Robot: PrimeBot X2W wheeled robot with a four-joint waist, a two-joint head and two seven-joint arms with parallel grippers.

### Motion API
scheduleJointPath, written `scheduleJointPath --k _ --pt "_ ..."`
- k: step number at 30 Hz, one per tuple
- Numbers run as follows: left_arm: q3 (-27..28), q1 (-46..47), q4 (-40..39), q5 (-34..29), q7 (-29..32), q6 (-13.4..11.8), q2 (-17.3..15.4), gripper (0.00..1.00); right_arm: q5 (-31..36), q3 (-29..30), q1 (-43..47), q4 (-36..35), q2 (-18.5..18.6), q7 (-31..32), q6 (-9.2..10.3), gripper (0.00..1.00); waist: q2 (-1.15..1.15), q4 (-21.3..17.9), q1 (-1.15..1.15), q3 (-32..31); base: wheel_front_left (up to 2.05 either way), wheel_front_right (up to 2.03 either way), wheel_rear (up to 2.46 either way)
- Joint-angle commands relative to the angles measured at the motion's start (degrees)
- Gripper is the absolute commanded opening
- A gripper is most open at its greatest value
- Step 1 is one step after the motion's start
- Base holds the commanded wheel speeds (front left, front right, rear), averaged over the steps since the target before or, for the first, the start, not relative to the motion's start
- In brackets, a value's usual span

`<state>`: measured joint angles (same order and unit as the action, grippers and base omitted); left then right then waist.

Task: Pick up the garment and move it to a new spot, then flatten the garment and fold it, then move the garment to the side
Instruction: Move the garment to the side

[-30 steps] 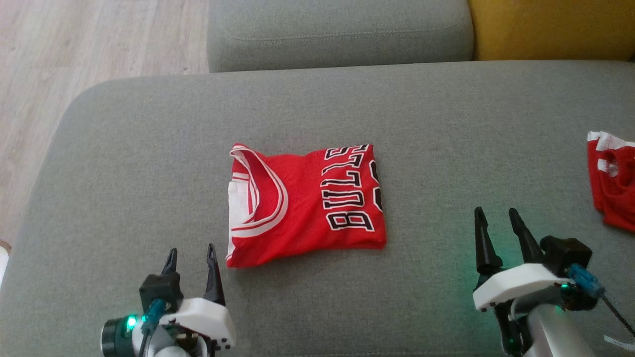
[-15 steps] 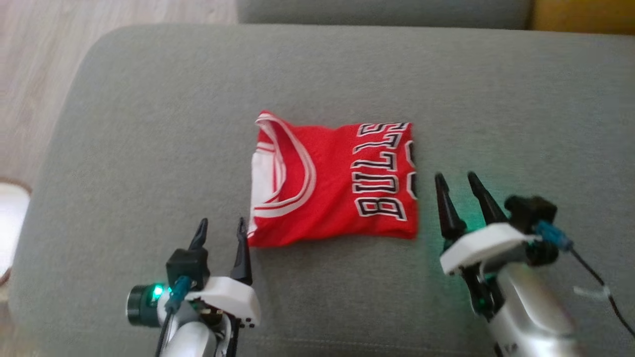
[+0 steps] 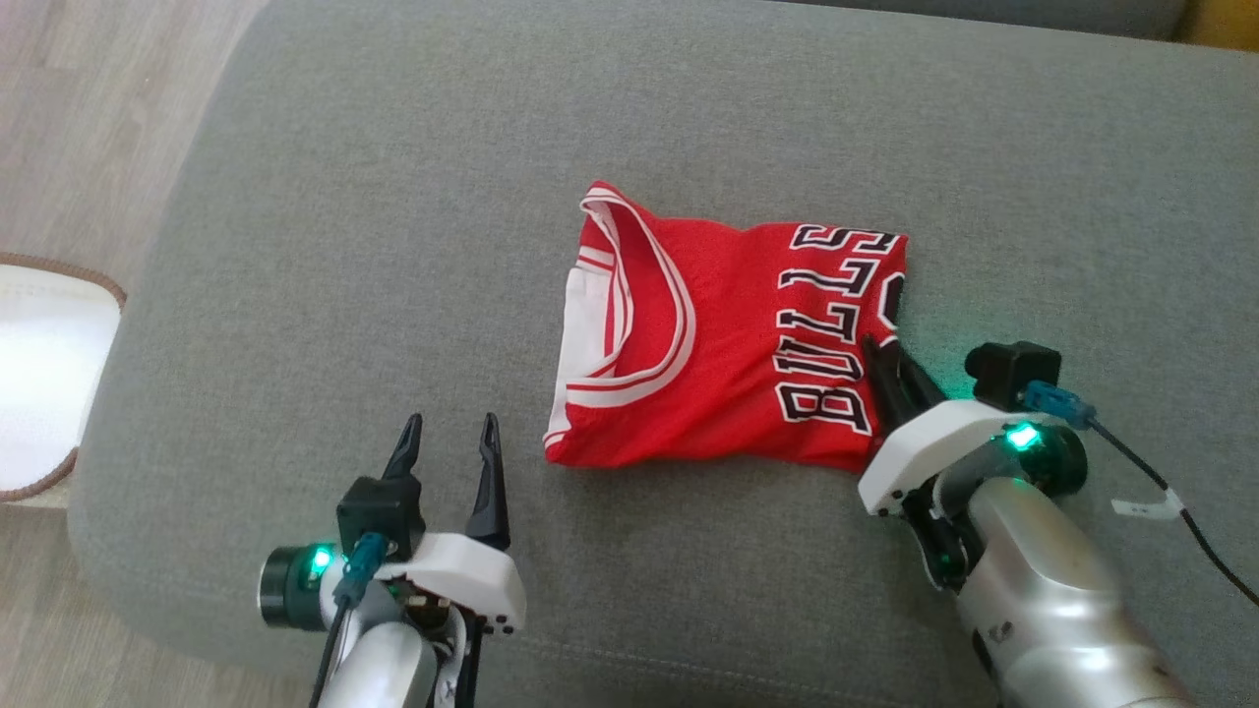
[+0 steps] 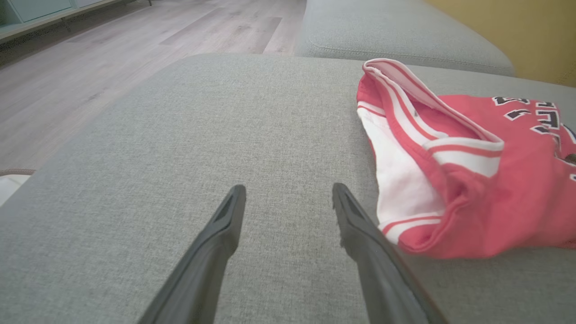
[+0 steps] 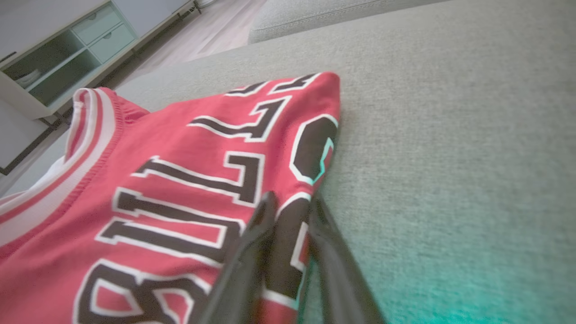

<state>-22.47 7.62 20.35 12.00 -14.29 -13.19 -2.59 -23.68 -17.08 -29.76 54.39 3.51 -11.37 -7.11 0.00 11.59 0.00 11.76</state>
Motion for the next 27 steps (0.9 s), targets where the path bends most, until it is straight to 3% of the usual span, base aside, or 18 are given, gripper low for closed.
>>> scheduleJointPath --k 1,6,10,18,19,27 --pt "1.5 2.1 -2.1 0.5 -0.7 -0.5 -0.3 1.00 -1.0 -2.2 -0.3 0.6 -0.6 0.1 -0.37 0.00 0.00 -0.4 0.00 -0.1 0.00 0.00 0.00" --pt "1.6 2.0 -2.2 0.5 -0.7 -0.3 -0.3 1.00 -2.0 -1.5 -1.4 1.9 -0.4 -2.1 -0.37 0.00 0.00 -3.1 0.00 -1.0 0.00 0.00 0.00" --pt "1.8 2.0 -2.2 0.3 -0.7 -0.1 -0.3 1.00 -2.4 -0.5 -1.7 1.1 0.0 -3.2 -0.37 0.00 0.00 -7.6 0.00 -2.3 0.00 0.00 0.00" --pt "3.1 2.9 -1.2 -0.1 -0.7 0.5 -0.3 1.00 -2.9 -1.4 -0.2 -3.0 0.3 -3.6 -0.37 0.00 0.00 -20.8 0.00 -3.0 0.00 0.00 0.00" --pt "3.1 2.9 -1.2 -0.1 -0.7 0.5 -0.3 1.00 -2.9 -1.4 -0.2 -3.0 0.3 -3.6 -0.37 0.00 0.00 -20.8 0.00 -3.0 0.00 0.00 0.00" --pt "4.9 3.4 0.1 -1.4 -0.7 1.9 -0.3 1.00 -4.7 -3.9 1.2 -8.2 -0.2 -3.6 -0.37 0.00 0.00 -35.8 0.00 -3.0 0.00 0.00 0.00"
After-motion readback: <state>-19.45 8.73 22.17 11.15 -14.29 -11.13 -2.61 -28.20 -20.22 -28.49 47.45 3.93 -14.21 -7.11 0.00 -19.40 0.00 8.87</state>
